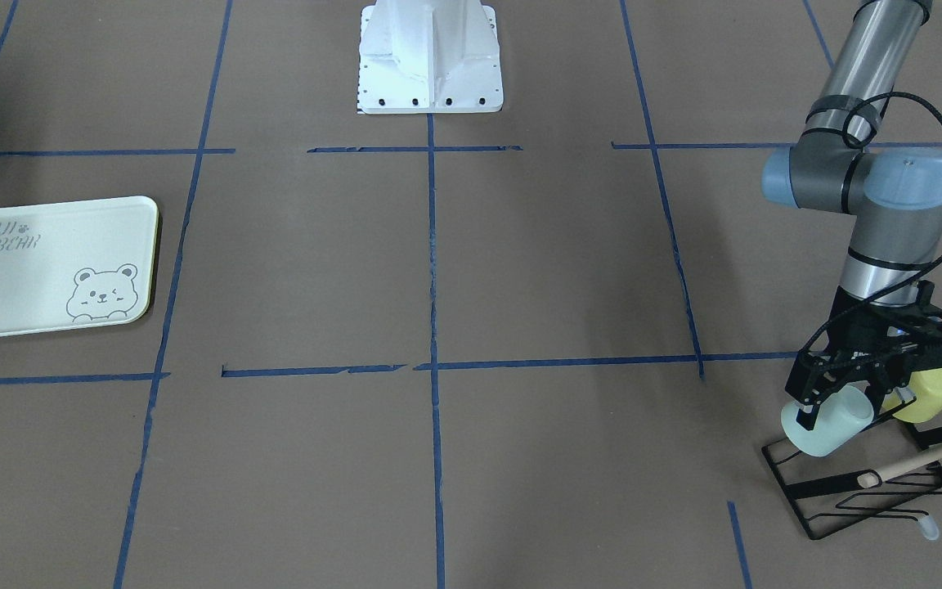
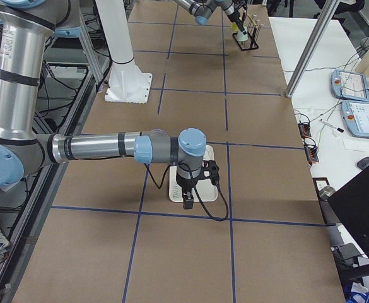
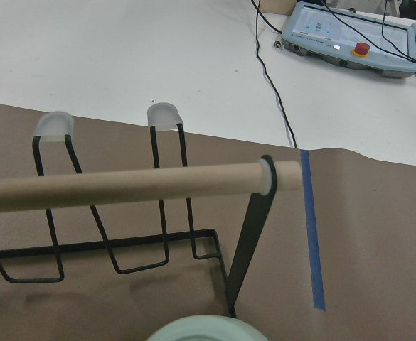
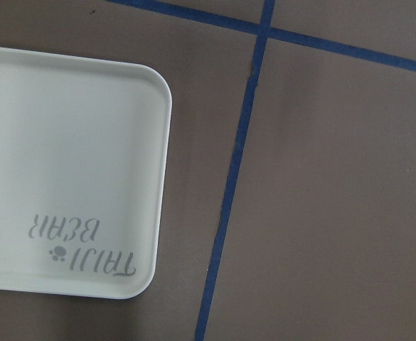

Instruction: Left arm grabs green cup and hands to right arm on tray

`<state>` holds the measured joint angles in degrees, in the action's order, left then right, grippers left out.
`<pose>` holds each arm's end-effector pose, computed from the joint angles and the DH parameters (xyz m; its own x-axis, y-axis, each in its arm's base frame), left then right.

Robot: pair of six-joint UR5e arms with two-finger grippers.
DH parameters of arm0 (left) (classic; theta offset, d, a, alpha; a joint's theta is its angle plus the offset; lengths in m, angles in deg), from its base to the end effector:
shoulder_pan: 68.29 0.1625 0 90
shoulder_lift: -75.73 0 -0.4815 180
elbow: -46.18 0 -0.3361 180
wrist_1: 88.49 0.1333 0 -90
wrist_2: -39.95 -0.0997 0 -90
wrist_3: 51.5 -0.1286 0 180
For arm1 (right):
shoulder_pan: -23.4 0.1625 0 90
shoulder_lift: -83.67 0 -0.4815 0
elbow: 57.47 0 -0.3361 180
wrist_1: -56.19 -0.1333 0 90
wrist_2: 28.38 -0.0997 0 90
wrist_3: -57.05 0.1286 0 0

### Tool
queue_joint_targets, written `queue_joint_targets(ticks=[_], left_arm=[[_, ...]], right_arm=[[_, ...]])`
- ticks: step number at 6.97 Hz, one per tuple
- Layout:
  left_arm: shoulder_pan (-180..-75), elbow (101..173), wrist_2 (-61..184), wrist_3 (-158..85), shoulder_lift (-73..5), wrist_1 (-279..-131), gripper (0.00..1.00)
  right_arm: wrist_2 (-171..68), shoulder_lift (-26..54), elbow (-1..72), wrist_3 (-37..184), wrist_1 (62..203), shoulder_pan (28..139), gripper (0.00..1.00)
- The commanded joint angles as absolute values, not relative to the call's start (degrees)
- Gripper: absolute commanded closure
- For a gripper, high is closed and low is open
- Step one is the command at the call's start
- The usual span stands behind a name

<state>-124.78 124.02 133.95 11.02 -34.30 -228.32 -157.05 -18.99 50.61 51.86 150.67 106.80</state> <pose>0.2605 -0.6186 0.5531 0.6305 -0.1185 -0.7671 0.5729 0.7378 0.3570 0.0146 -0.3343 0.6993 0.7608 -0.1894 0.6207 0.1845 0.9801 0.0729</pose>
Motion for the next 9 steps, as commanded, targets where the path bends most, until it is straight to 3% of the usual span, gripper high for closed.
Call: queue_joint_targets(ticks=[1, 9], left_arm=[[-124.72, 123.79, 133.90, 10.99, -34.04, -228.32, 0.00], [-124.72, 124.05, 133.64, 6.34, -33.69, -227.62, 0.00]], right_arm=[[-157.05, -18.99, 50.55, 51.86, 150.67, 106.81, 0.00], [-157.05, -18.99, 50.73, 51.86, 150.67, 106.81, 0.00]])
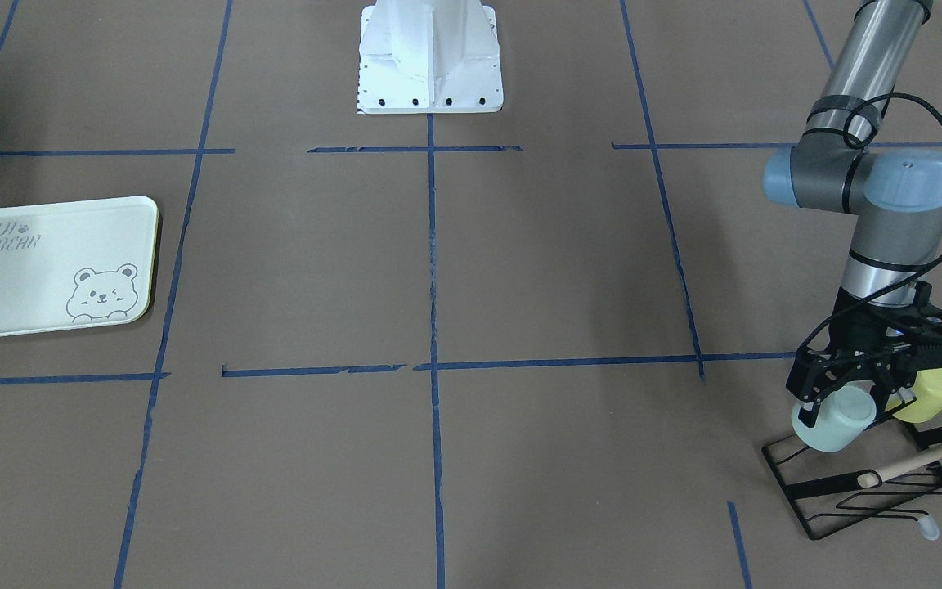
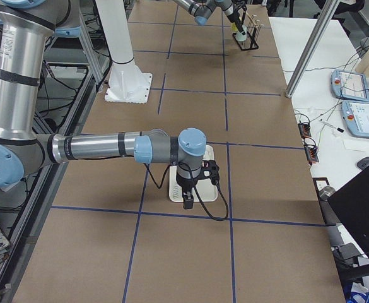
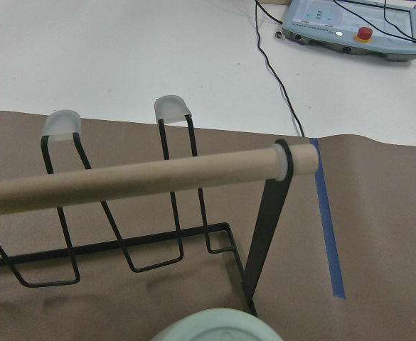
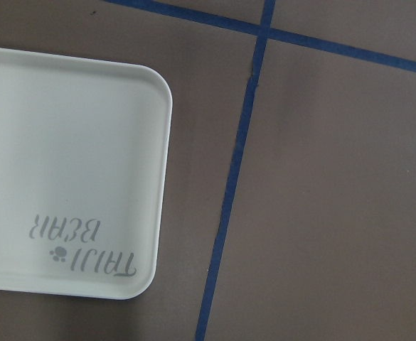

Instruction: Left arm grabs green cup and hands to right arm on tray

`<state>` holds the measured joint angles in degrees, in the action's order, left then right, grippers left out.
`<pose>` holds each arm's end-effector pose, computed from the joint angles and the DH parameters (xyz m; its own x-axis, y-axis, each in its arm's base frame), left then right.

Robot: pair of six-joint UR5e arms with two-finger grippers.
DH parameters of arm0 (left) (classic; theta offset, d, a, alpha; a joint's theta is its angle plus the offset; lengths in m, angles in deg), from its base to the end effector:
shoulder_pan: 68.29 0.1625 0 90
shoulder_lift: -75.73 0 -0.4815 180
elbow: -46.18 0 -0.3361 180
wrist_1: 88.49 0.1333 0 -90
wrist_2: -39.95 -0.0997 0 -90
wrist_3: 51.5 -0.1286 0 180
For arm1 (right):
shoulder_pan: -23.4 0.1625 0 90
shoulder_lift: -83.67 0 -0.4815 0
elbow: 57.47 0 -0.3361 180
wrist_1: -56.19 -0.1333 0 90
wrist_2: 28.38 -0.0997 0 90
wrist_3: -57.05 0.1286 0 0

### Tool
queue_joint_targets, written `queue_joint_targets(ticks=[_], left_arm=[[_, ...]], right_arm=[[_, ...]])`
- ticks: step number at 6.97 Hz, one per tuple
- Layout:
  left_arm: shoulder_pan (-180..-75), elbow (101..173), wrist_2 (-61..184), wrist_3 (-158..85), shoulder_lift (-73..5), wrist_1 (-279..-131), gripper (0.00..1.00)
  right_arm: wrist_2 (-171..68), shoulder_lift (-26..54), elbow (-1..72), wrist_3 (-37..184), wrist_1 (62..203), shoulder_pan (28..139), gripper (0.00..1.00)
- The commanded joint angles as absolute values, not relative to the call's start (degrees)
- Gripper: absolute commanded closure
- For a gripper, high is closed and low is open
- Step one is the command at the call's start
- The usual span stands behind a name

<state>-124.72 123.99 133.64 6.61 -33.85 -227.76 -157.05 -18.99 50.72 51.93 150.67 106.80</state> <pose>0.2589 -0.6163 0.5602 0.6816 -0.0736 -0.7280 0.5202 0.7485 0.4113 0.0146 -0.3344 0.6985 0.7609 -0.1893 0.6206 0.1836 0.9802 0.0740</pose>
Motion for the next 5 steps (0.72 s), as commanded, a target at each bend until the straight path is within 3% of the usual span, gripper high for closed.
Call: queue_joint_targets(ticks=[1, 4, 5], left_arm=[[-124.72, 124.05, 133.55, 6.25, -33.60, -227.62, 0.00], [-124.72, 123.79, 133.55, 3.17, -33.69, -227.62, 0.00], [-124.72, 123.79, 133.55, 3.17, -33.69, -227.62, 0.06]], right_arm=[[-157.05, -18.99, 50.73, 51.86, 150.67, 106.81, 0.00], [-157.05, -18.99, 50.64, 51.95, 150.67, 106.81, 0.00], [-157.05, -18.99, 50.64, 51.86, 150.67, 106.81, 0.00]])
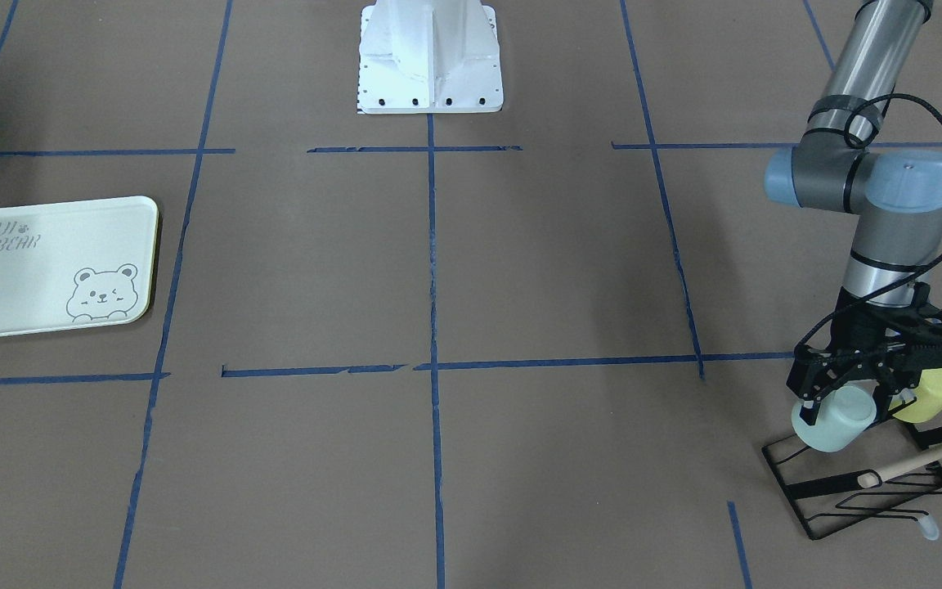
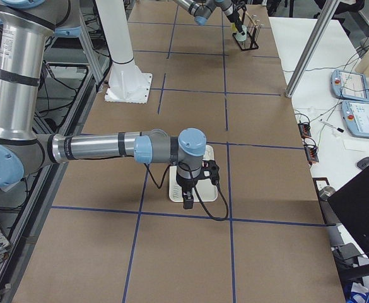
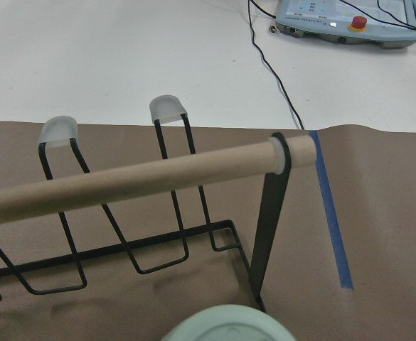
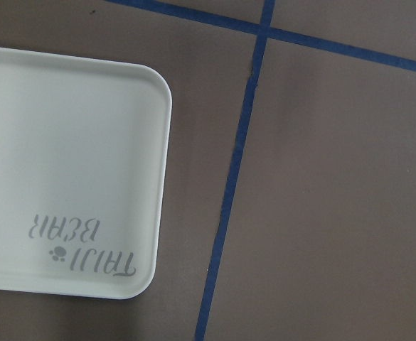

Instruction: Left arm grabs green cup and hands to right arm on tray

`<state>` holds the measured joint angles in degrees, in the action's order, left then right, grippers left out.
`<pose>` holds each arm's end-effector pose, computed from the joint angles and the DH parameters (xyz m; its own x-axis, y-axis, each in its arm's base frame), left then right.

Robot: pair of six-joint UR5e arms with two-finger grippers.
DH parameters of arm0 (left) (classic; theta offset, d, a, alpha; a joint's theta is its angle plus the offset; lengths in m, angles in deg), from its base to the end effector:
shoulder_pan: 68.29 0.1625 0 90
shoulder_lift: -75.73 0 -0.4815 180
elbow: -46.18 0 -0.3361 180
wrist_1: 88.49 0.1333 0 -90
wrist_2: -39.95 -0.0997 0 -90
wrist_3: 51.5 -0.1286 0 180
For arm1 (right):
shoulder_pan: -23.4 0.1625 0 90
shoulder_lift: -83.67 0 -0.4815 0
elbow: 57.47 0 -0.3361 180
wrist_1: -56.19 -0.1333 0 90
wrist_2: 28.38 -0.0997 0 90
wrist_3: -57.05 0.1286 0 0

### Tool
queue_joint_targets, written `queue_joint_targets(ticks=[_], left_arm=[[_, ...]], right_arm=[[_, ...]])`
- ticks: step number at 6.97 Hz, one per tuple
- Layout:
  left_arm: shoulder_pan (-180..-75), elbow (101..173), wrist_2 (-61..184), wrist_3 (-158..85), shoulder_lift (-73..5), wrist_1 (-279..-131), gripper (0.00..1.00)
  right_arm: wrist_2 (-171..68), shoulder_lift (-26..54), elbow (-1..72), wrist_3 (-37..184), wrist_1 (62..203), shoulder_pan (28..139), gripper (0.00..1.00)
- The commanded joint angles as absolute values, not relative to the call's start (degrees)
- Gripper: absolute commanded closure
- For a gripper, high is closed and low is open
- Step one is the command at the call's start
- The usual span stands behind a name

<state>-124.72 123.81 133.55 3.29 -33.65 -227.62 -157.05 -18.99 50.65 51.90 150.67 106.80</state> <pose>0.2581 -0.6154 0.5644 0.7146 -0.0361 -0.6986 0.4782 0.7541 0.4502 0.0146 -0.3343 0.6990 0.7609 -0.1891 0.6207 0.1840 0.9802 0.0731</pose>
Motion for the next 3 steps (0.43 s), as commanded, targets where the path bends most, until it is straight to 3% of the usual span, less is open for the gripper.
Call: queue_joint_targets(ticks=[1, 3], left_arm=[[-124.72, 123.79, 133.64, 3.17, -33.69, -227.53, 0.18], [-124.72, 123.79, 133.64, 3.08, -33.51, -227.53, 0.46]], right_arm=[[-157.05, -18.99, 50.64, 51.95, 150.67, 106.81, 0.00], [-157.05, -18.99, 50.64, 51.86, 150.76, 106.81, 0.00]])
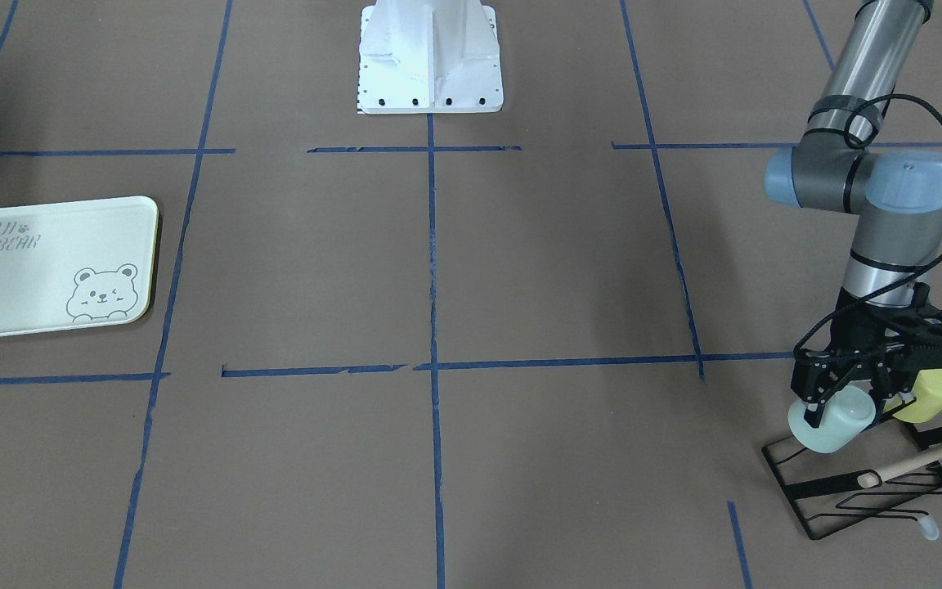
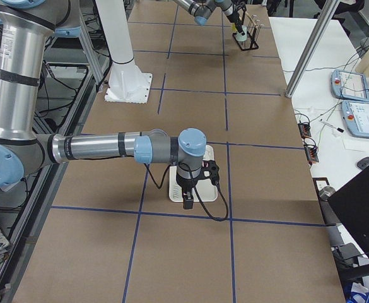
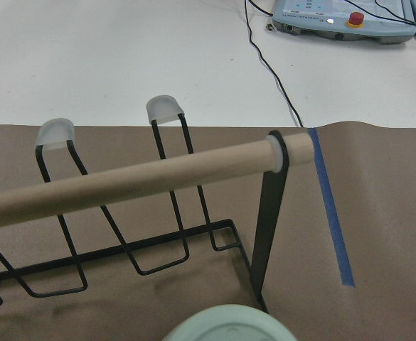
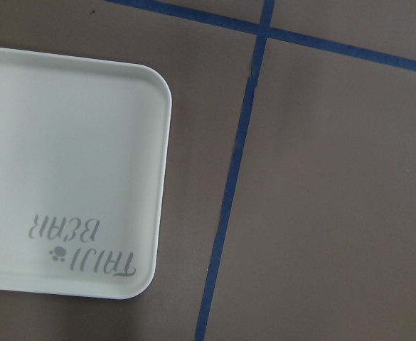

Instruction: Left arm grabs green cup and hands to right arm on tray

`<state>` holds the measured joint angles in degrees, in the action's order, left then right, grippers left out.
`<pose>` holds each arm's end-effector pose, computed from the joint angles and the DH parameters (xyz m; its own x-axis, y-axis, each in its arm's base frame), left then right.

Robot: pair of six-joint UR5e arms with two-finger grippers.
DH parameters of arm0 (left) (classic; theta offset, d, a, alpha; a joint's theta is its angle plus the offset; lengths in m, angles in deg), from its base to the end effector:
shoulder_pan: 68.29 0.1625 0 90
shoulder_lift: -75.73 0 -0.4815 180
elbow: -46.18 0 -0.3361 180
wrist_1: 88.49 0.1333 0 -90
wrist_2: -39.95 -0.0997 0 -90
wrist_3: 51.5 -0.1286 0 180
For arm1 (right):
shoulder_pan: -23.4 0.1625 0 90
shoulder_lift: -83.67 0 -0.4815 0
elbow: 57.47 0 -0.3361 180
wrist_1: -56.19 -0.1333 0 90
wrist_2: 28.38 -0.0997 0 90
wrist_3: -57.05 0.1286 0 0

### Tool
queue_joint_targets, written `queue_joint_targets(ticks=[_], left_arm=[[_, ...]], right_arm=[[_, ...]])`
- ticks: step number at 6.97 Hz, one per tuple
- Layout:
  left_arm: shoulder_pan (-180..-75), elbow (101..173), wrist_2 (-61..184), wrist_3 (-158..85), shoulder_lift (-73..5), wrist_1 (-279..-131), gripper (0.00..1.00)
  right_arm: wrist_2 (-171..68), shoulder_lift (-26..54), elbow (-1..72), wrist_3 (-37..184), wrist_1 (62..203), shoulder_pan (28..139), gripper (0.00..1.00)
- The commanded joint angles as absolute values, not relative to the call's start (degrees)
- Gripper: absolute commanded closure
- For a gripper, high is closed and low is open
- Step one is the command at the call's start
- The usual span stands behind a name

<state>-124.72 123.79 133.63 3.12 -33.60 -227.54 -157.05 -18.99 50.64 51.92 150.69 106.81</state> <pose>0.2581 -0.6150 0.5654 0.7166 -0.0348 -0.6966 0.4749 0.7559 0.4507 0.0147 -0.3343 0.6991 0.7610 -0.1883 0.6208 0.1835 0.9803 0.0724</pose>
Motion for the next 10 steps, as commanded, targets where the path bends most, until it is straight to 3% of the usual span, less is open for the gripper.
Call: queue_joint_targets(ticks=[1, 7, 10], left_arm=[[-124.81, 123.88, 133.64, 3.08, -33.51, -227.53, 0.52], [-126.12, 129.30, 136.79, 1.85, -30.98, -227.18, 0.52], [-130.25, 144.82, 139.70, 1.85, -28.16, -212.22, 0.55]], right_arm=[[-157.05, -18.99, 50.64, 51.95, 150.67, 106.81, 0.00], [-157.05, -18.99, 50.64, 51.95, 150.67, 106.81, 0.00], [-157.05, -18.99, 50.81, 51.95, 150.67, 106.81, 0.00]])
